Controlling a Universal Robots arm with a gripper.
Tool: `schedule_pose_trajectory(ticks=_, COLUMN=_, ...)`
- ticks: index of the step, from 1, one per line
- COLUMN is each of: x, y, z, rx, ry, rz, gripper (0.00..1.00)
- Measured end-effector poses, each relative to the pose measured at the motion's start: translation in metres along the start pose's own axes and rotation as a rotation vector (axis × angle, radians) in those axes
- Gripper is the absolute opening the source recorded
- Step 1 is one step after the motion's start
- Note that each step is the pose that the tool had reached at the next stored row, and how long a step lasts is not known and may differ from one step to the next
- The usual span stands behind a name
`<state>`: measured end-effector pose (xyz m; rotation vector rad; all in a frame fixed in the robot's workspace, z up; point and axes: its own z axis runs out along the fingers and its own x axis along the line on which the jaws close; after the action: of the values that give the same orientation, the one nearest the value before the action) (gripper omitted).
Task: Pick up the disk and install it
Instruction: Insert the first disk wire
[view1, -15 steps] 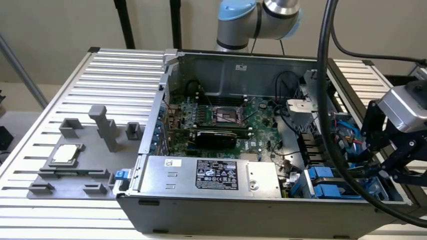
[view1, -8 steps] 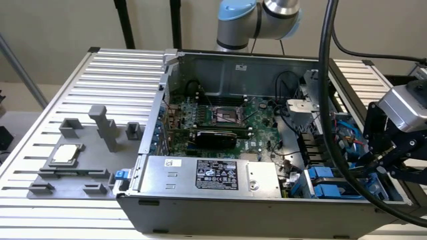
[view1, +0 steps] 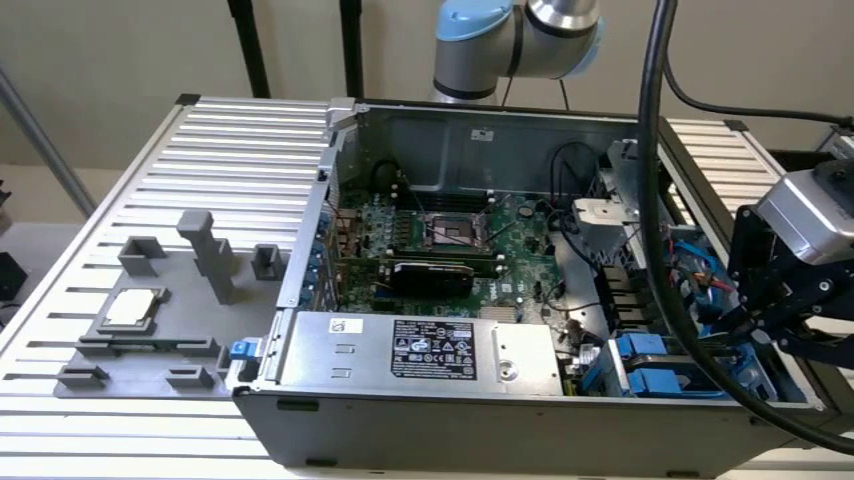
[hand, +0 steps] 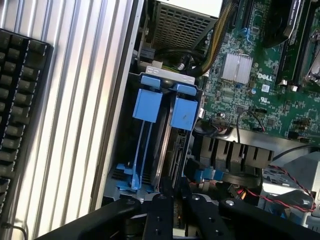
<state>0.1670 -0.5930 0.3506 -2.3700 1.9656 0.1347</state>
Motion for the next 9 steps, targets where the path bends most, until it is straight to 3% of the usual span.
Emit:
schedule_pose_trajectory(ticks=4, x=-0.0009, y=0.0011, z=-0.0034, rx=0.0000, ry=-0.0001, rz=0.000, gripper=0.00)
schedule_pose_trajectory(ticks=9, x=-0.0029, y=0.0090, z=-0.0041, rx=-0.0012, ry=-0.0001, rz=0.000, gripper=0.00)
